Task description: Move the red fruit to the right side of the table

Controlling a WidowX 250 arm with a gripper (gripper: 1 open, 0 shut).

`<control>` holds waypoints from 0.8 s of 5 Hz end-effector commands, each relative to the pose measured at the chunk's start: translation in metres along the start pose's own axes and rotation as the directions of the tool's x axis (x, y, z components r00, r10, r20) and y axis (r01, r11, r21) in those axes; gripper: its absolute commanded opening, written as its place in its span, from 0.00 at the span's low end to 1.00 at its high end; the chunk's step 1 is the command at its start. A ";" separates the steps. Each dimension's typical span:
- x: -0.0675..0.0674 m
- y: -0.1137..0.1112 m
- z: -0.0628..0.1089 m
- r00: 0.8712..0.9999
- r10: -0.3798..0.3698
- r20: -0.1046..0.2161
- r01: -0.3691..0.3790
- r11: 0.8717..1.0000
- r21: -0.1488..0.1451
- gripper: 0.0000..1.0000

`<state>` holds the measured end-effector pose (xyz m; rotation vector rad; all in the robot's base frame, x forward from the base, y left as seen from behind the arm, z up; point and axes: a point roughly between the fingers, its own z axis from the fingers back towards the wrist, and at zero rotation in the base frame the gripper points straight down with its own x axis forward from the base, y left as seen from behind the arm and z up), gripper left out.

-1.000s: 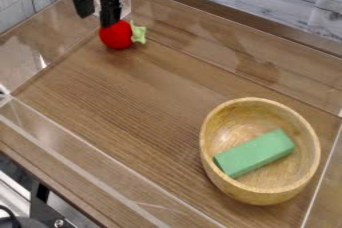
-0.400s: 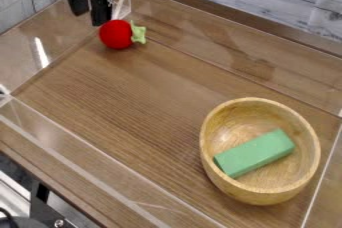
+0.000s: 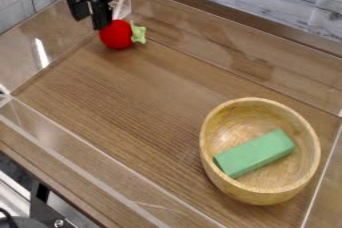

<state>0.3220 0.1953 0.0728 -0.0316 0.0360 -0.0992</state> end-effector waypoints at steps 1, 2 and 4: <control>0.010 -0.007 0.026 0.997 -0.038 0.072 0.035 0.998 0.043 1.00; 0.015 -0.015 0.026 0.994 -0.077 0.079 0.074 0.996 0.041 1.00; 0.030 0.005 0.000 0.992 -0.105 0.069 0.102 0.994 0.041 1.00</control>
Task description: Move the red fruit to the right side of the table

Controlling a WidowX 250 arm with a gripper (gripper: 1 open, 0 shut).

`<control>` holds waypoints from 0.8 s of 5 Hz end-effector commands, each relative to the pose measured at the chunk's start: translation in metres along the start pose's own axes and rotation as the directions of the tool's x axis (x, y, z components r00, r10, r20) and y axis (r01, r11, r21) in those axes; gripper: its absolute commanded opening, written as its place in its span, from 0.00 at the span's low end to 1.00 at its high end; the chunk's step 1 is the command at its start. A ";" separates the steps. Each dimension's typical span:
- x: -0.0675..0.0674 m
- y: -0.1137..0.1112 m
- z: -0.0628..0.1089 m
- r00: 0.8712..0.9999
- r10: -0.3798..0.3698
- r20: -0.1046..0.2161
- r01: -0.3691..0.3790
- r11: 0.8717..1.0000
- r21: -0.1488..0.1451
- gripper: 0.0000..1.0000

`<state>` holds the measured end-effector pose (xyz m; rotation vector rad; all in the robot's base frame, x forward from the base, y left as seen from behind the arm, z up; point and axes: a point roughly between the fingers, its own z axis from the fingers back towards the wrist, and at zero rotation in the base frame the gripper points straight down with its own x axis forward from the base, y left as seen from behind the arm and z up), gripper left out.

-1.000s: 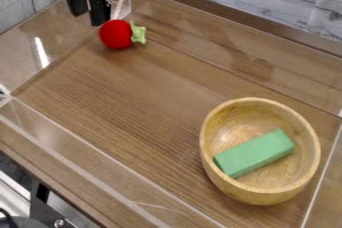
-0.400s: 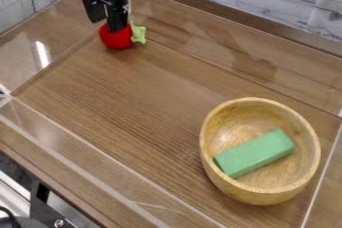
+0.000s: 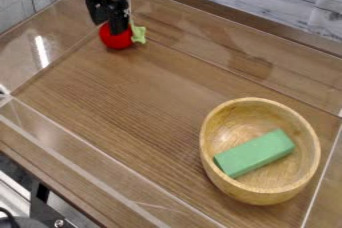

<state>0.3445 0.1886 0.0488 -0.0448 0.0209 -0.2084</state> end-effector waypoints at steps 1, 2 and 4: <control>0.006 0.013 0.022 0.998 0.025 0.049 -0.027 0.998 0.051 1.00; 0.006 0.016 0.022 0.998 0.042 0.043 -0.044 0.998 0.051 1.00; 0.015 -0.001 0.006 0.999 0.018 0.030 -0.019 0.998 0.054 0.00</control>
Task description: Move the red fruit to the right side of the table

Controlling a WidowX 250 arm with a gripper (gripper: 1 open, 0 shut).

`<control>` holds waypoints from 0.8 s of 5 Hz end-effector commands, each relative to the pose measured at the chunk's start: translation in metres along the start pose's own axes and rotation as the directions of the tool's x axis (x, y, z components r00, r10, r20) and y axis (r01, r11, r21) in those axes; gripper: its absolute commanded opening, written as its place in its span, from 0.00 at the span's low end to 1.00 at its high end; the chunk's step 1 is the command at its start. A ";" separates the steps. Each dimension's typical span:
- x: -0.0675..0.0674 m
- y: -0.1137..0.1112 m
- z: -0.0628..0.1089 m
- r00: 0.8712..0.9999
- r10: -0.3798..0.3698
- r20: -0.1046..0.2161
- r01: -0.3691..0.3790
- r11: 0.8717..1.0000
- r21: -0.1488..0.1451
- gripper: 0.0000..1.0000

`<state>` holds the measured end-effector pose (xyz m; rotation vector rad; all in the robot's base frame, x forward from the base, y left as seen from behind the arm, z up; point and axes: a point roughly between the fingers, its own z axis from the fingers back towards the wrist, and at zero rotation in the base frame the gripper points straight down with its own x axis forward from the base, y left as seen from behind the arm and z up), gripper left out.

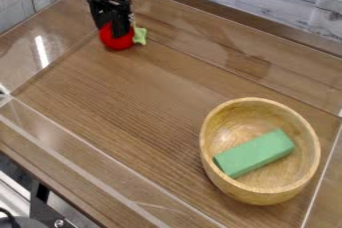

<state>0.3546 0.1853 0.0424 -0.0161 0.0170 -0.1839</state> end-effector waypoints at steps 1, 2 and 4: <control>0.008 -0.010 0.008 0.999 -0.019 0.027 0.018 1.000 0.024 0.00; 0.005 -0.011 0.004 0.999 0.022 0.025 -0.023 1.000 0.015 0.00; 0.006 -0.019 0.001 0.989 0.143 0.025 -0.143 0.990 -0.002 0.00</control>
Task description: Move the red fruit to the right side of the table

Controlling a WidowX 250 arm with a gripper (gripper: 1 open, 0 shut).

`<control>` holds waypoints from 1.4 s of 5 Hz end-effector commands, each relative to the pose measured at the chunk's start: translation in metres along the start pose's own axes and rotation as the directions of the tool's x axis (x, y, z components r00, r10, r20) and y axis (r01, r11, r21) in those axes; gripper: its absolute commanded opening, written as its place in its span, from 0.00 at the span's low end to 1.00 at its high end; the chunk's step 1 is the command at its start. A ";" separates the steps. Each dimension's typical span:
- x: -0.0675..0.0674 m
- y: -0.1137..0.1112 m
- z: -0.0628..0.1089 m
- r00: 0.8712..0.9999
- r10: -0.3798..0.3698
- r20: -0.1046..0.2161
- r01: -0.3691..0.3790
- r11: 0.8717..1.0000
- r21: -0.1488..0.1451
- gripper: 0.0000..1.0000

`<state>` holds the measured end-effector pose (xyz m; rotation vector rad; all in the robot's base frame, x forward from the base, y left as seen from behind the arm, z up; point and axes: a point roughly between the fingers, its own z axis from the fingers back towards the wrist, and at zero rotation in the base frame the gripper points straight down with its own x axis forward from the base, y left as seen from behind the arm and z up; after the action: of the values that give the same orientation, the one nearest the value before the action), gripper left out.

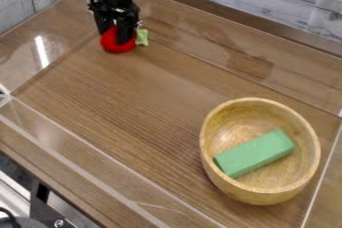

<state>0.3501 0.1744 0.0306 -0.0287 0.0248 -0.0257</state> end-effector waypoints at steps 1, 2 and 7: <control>0.011 -0.014 0.014 0.998 0.061 0.034 -0.062 0.998 0.008 0.00; 0.015 -0.008 0.027 0.999 0.032 0.030 -0.032 0.999 0.002 0.00; 0.014 0.016 0.012 0.995 0.095 -0.030 -0.095 0.995 -0.004 1.00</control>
<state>0.3652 0.1782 0.0315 -0.0584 0.0861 0.0421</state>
